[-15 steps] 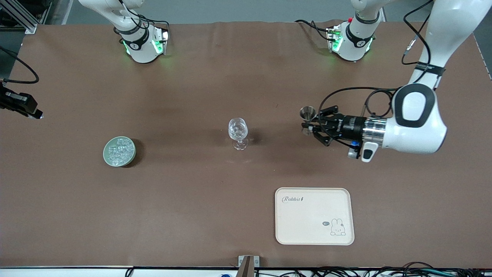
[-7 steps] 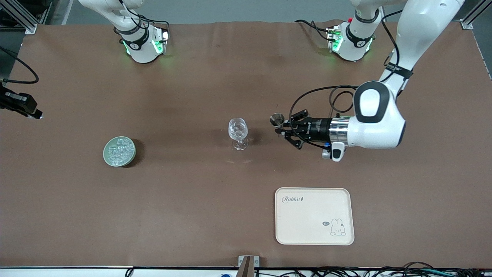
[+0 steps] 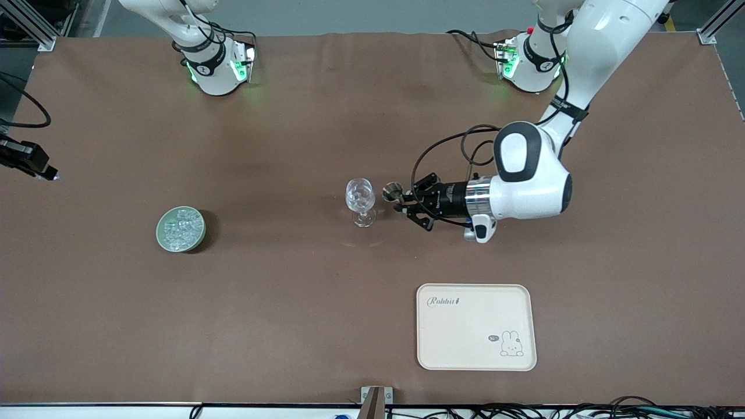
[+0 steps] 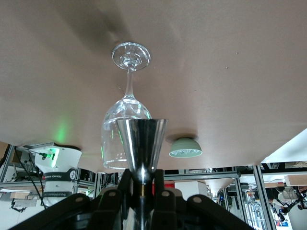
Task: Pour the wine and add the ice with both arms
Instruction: 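Tilt the jigger with the left gripper to pour into the wine glass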
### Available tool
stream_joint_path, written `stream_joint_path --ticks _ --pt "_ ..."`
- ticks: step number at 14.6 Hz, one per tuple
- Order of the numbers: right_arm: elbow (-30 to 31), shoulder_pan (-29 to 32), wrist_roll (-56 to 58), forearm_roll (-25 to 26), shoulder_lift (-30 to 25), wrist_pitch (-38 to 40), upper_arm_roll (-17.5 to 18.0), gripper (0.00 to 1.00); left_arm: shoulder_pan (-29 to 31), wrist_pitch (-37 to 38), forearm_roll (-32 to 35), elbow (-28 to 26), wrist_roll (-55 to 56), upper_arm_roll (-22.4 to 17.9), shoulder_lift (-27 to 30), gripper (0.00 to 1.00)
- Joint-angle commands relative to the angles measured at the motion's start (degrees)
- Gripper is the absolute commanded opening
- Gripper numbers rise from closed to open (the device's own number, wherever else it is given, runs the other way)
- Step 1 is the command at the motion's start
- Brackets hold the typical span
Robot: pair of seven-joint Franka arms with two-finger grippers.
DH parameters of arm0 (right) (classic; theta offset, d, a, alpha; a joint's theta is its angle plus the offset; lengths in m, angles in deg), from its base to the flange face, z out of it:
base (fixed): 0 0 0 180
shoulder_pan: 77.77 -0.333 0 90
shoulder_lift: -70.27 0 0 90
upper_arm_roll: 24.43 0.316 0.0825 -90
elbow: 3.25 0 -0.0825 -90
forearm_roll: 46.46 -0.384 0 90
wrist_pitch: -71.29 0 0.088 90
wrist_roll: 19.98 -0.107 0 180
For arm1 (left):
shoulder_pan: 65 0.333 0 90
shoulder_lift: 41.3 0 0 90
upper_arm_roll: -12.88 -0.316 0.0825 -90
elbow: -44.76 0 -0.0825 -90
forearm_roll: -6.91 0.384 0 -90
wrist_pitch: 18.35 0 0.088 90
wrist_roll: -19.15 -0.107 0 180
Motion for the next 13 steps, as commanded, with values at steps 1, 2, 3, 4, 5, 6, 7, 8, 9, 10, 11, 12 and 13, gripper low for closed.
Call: stream_joint_path --ticks 1,2,3,4,5,6,7,8,9,10,11,12,13 --pt "1.3 0.2 0.4 -1.1 -1.1 -0.8 0.0 0.00 -1.5 -2.7 1.4 0.6 0.9 -0.5 -0.8 0.01" --pt "1.3 0.2 0.4 -1.1 -1.1 -0.8 0.0 0.00 -1.8 -3.0 2.6 0.7 0.9 -0.5 -1.0 0.01" --pt "1.3 0.2 0.4 -1.1 -1.1 -0.8 0.0 0.00 -2.0 -3.5 3.1 0.7 0.9 -0.5 -1.0 0.00" --pt "1.3 0.2 0.4 -1.1 -1.1 -0.8 0.0 0.00 -2.1 -4.8 3.3 0.7 1.0 -0.3 -1.5 0.00" --pt "1.3 0.2 0.4 -1.1 -1.1 -0.8 0.0 0.00 -2.7 -5.7 3.7 0.7 1.2 -0.3 -1.6 0.00" --pt "1.4 0.2 0.4 -1.1 -1.1 -0.8 0.0 0.00 -3.4 -6.5 5.0 0.7 1.9 -0.3 -1.7 0.00" --pt "1.4 0.2 0.4 -1.1 -1.1 -0.8 0.0 0.00 -3.6 -7.2 6.9 0.8 3.2 -0.1 -2.0 0.00" --pt "1.4 0.2 0.4 -1.1 -1.1 -0.8 0.0 0.00 -3.7 -7.8 9.5 1.6 4.8 0.1 -2.5 0.00" --pt "1.4 0.2 0.4 -1.1 -1.1 -0.8 0.0 0.00 -4.1 -8.0 12.5 2.7 7.5 0.6 -3.2 0.00" --pt "1.4 0.2 0.4 -1.1 -1.1 -0.8 0.0 0.01 -4.6 -8.0 16.0 3.8 10.2 0.8 -3.8 0.00" --pt "1.4 0.2 0.4 -1.1 -1.1 -0.8 0.0 0.00 -4.7 -8.0 19.7 4.8 13.1 0.9 -4.4 0.00" --pt "1.4 0.2 0.4 -1.1 -1.1 -0.8 0.0 0.00 -5.3 -8.0 23.0 5.8 15.4 1.0 -4.7 0.00" --pt "1.4 0.2 0.4 -1.1 -1.1 -0.8 0.0 0.01 -5.4 -8.0 25.4 6.2 17.3 1.5 -4.8 0.00"
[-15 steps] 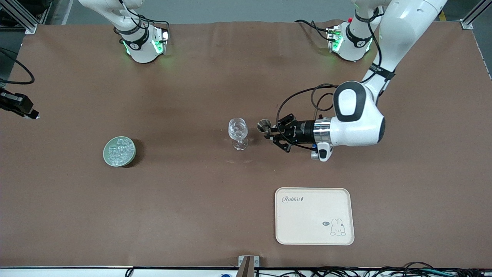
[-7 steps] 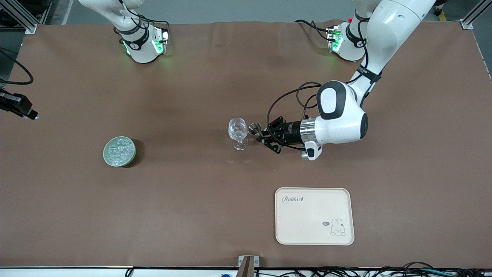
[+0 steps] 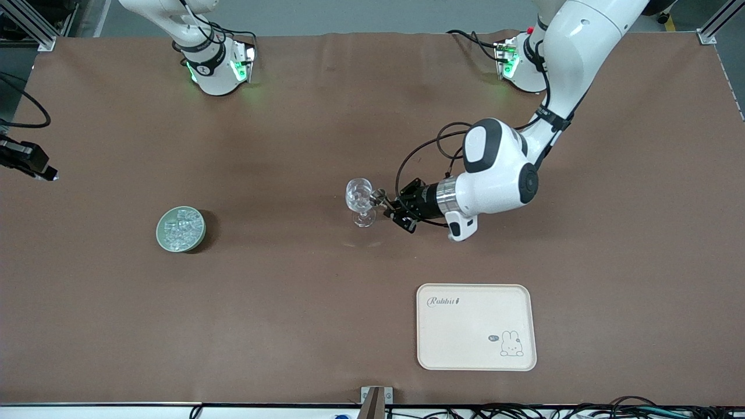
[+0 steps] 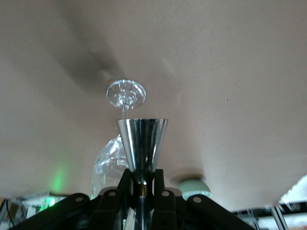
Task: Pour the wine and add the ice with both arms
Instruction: 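Tilt the jigger with the left gripper to pour into the wine glass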
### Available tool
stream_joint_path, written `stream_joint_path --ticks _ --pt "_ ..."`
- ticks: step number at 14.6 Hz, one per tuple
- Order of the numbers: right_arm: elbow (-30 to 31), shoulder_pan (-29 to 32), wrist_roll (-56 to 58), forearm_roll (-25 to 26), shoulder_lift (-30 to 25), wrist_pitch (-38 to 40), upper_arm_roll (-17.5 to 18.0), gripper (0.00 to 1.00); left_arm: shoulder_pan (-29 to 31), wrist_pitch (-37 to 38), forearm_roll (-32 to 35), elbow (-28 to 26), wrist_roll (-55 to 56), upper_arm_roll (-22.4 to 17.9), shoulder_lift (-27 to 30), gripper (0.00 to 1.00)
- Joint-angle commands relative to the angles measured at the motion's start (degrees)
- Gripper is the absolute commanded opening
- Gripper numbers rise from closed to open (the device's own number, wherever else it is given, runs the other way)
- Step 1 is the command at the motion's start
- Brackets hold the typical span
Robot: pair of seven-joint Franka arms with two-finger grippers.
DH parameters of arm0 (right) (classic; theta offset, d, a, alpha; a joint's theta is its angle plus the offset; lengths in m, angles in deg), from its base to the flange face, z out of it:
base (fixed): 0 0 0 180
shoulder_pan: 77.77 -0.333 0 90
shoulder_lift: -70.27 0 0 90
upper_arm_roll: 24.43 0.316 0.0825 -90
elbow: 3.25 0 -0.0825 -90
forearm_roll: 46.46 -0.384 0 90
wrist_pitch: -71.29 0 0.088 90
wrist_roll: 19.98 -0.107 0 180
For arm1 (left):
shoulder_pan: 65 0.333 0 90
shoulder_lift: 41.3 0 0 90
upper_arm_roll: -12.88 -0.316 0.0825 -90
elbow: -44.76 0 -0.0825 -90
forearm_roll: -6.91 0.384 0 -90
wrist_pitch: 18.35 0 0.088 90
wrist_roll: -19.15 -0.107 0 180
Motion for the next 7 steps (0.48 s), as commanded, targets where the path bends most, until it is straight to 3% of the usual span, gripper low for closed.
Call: stream_joint_path --ticks 1,7 --pt "1.5 0.2 0.4 -1.1 -1.1 -0.5 0.0 0.01 -0.6 -0.5 6.5 3.0 5.2 1.0 -1.4 0.00" --pt "1.5 0.2 0.4 -1.1 -1.1 -0.6 0.0 0.00 -0.6 -0.5 15.4 3.4 8.3 3.3 -0.8 0.00"
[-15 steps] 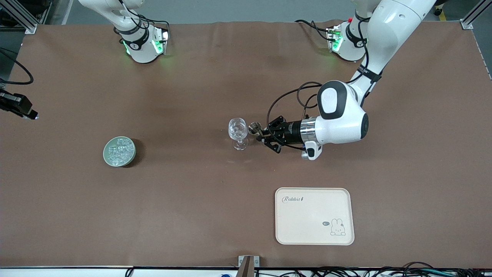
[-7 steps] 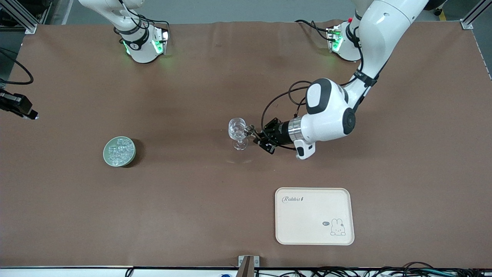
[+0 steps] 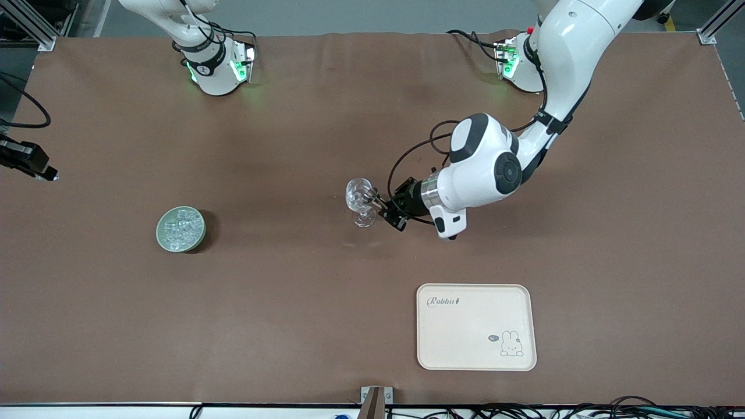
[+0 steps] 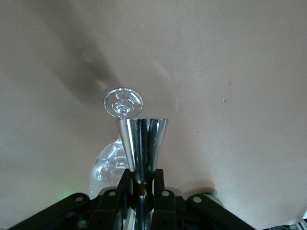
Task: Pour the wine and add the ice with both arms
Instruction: 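Tilt the jigger with the left gripper to pour into the wine glass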
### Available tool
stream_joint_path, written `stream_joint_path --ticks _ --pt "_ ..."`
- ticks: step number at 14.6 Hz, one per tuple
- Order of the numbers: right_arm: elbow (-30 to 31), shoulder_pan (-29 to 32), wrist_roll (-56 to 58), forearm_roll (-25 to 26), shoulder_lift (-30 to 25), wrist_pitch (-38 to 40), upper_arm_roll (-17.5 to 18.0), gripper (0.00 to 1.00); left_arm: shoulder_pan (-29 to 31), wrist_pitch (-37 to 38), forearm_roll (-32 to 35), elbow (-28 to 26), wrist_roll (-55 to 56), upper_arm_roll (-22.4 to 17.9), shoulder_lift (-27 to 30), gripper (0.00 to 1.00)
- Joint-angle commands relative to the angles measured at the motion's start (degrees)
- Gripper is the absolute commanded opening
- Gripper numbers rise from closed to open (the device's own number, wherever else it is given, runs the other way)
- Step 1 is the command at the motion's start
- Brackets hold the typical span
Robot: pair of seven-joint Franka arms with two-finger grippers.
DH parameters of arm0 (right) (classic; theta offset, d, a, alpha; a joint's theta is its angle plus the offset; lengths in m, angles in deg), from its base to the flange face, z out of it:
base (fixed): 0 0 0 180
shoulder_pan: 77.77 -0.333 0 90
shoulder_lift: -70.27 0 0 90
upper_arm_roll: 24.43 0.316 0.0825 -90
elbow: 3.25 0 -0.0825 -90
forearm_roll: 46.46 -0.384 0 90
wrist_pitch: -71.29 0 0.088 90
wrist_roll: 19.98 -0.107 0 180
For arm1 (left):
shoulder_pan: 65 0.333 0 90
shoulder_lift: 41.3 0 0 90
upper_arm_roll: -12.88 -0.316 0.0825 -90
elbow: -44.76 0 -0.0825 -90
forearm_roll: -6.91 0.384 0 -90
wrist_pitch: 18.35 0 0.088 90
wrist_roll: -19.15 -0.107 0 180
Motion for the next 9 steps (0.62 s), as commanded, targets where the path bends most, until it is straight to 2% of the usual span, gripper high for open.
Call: stream_joint_path --ticks 1,9 --pt "1.4 0.2 0.4 -1.1 -1.1 -0.6 0.0 0.01 -0.2 -0.5 5.0 1.1 2.6 0.7 -0.1 0.00" --pt "1.5 0.3 0.5 -1.1 -1.1 -0.5 0.0 0.00 -0.6 -0.2 11.9 1.8 5.3 1.8 0.3 0.01"
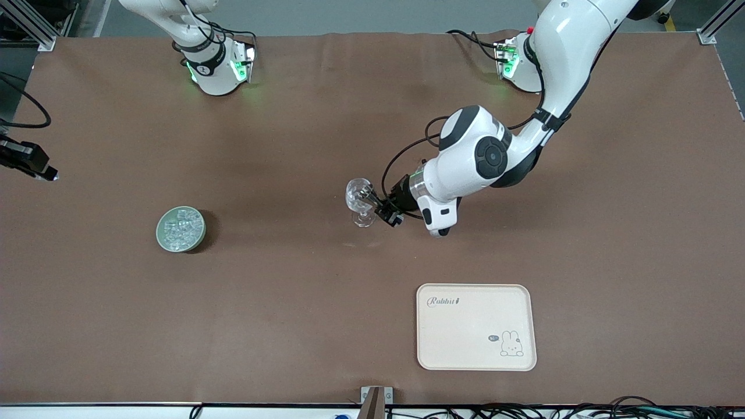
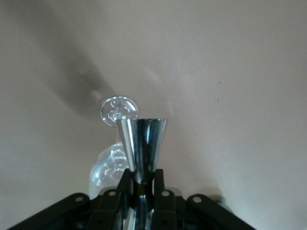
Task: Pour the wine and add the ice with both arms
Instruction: 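Tilt the jigger with the left gripper to pour into the wine glass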
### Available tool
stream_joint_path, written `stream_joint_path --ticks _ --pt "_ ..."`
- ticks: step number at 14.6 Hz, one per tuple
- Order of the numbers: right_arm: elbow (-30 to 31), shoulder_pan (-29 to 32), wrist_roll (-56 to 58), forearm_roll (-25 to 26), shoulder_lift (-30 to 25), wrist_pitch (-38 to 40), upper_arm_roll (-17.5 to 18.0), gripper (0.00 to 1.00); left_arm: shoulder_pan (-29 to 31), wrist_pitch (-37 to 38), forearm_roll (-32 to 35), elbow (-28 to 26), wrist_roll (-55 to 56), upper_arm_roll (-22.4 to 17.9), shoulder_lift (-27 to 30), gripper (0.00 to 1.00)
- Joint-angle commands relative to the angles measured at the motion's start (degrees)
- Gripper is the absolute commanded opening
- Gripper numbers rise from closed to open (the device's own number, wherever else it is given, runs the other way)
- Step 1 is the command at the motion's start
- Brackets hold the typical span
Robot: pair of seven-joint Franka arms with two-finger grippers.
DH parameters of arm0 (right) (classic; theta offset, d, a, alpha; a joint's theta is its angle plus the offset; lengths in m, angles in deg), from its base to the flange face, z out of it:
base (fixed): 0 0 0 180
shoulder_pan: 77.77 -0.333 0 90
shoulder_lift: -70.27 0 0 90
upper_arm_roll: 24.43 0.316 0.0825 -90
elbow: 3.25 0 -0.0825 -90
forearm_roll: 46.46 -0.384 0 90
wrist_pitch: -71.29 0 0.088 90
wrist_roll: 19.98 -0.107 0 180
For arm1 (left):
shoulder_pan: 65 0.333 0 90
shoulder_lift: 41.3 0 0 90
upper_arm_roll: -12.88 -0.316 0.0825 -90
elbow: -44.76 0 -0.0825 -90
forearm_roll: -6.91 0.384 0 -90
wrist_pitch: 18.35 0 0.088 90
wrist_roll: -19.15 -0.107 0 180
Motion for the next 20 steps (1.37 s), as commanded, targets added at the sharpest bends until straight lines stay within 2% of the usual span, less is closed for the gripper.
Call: stream_joint_path --ticks 1,6,20 --pt "1.5 0.3 0.5 -1.1 -1.1 -0.5 0.0 0.01 -0.2 -0.1 2.6 0.4 1.8 0.9 0.3 0.01" --pt "1.6 0.3 0.5 -1.1 -1.2 -0.5 0.0 0.01 -0.1 0.2 8.5 0.3 5.2 2.2 0.3 0.01" --pt "1.6 0.3 0.5 -1.1 -1.2 -0.5 0.0 0.01 -0.6 0.5 14.7 0.0 7.4 2.7 0.7 0.00"
